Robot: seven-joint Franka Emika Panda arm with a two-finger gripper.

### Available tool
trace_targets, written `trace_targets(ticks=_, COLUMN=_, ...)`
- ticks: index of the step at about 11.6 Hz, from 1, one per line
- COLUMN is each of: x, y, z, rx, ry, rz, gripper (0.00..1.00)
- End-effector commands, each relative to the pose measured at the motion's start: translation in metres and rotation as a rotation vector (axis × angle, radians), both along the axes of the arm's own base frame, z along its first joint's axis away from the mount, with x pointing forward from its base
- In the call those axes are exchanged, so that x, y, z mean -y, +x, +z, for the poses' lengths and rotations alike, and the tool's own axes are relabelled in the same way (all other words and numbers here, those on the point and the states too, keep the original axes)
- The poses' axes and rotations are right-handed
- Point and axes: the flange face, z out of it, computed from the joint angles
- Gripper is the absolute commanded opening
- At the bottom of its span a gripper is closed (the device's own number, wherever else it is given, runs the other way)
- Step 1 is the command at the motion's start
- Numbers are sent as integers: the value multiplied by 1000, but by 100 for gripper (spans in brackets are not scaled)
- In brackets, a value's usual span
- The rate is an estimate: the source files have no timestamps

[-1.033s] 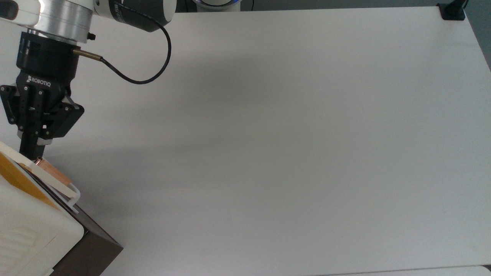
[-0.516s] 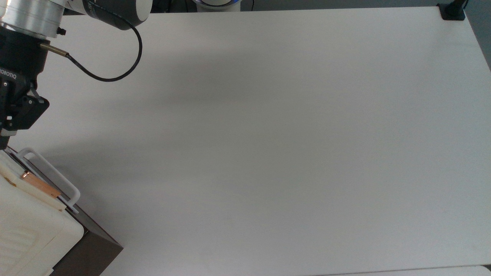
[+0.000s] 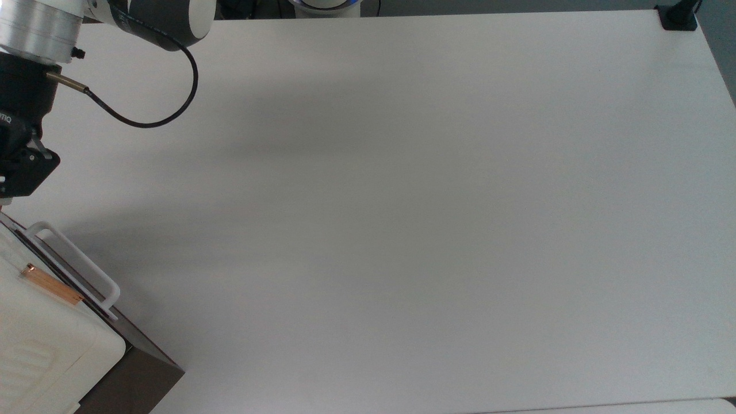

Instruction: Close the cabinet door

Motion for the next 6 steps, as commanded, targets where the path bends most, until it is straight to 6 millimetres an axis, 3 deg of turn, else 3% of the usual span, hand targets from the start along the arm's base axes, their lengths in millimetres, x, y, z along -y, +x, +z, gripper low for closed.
trace_targets(ticks=1, x=13, y=0, z=-6, rx=-2, ry=-31, rz=-6, gripper=16)
trace_targets(ticks=4, x=-6, y=0, z=-1, rx=-8, ry=-19, rz=20, gripper=16)
trace_targets(ticks=6, x=-45, y=0, z=-17, rx=-56, ry=2, rz=69, gripper=16)
